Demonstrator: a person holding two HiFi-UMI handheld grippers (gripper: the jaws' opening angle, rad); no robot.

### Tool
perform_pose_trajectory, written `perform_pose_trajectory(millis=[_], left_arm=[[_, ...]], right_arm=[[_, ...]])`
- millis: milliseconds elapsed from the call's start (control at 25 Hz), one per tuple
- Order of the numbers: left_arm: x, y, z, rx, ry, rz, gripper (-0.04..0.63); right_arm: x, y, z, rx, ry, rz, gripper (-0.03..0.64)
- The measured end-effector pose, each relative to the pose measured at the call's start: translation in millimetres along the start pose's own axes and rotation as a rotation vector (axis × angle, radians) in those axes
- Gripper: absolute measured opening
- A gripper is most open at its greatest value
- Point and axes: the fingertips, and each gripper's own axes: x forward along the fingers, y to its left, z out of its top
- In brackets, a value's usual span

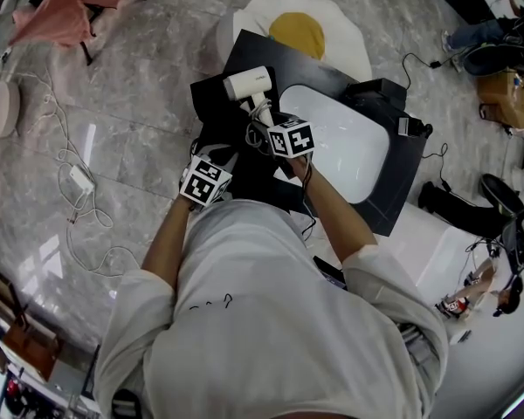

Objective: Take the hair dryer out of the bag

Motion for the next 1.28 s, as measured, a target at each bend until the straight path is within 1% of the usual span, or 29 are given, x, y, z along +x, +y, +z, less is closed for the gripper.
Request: perform_pose_trajectory(millis=[80,440,640,720,840,1000,1080,1200,1280], left_arm=[[0.7,1.0,-1.7,-0.009,0.004,0.005,0.058],[-0.6,2.4,-8.4,-0.039,0.019,0.017,0.058],[-0.4,4.7,-10.6,-0.042,0.03,0.02,0.058],[-1.3,4.6,-12.9,-0.054,0.037,0.021,0.061],[-1.8,4.3,-14.6,-0.058,0.053,0.021,0.067],[-4.2,7.9,-14.0,-0.063,0.068,0.025,0.099],[-5.9,6.0,-14.9,-0.078,0.074,0.018,0.136],[-11.9,3.9,-12.2,-0.106,0.065,0.003,0.181],[-19.0,4.1,-4.8,-0.121,0.056,-0.014,0.2]], right_arm=[[0.9,-0.3,-2.3,-0.008,0.0,-0.016,0.202],[8.9,0.6,-11.5,-0.001,-0.016,-0.021,0.206],[8.9,1.4,-7.9,-0.025,-0.059,-0.049,0.215],[7.9,1.5,-9.5,-0.007,-0.075,-0.05,0.227],[2.3,-1.3,-11.9,0.017,-0.094,-0.059,0.266],[-6.1,-1.7,-13.5,0.023,-0.118,-0.062,0.299],[-11.5,0.9,-18.0,0.017,-0.116,-0.048,0.324],[-21.3,5.9,-23.2,0.014,-0.13,-0.033,0.328],[-27.2,8.9,-23.8,0.022,-0.151,-0.026,0.328]])
